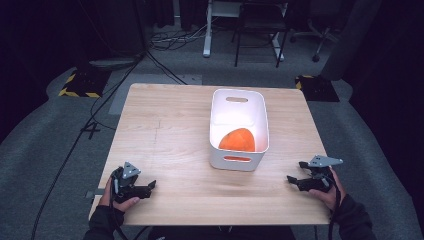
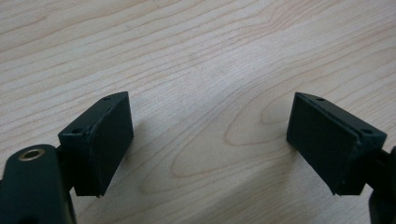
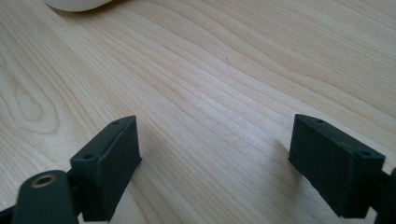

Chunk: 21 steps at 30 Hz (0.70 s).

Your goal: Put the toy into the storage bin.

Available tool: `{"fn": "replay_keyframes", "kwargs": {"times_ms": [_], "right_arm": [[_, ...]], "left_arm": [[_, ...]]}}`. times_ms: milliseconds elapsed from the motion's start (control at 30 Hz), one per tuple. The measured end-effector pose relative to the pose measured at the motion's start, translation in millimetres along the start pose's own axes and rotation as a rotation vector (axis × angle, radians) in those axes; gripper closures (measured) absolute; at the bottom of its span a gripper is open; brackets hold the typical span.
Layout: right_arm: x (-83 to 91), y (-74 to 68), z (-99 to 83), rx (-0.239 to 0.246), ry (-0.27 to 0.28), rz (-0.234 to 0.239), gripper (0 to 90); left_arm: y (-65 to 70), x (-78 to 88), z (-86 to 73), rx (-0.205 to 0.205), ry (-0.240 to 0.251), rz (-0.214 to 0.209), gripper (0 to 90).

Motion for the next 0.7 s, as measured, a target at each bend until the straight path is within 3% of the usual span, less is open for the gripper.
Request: {"fn": "replay_keyframes", "kwargs": {"times_ms": [700], "right_arm": [[-0.4, 0.0, 0.2, 0.006, 0.0, 0.006, 16.3]], "left_arm": [[-0.4, -1.1, 0.6, 0.0, 0.002, 0.007, 14.6]]}}
Point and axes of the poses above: each handheld gripper's, and its own axes: x roughly backward along the jaws, z roughly out of its top, y roughly to its right, the point moved 2 cm from there along -x, roughly forward along the jaws, and after that the axes turned 12 degrees about y, right-handed, at the moved point
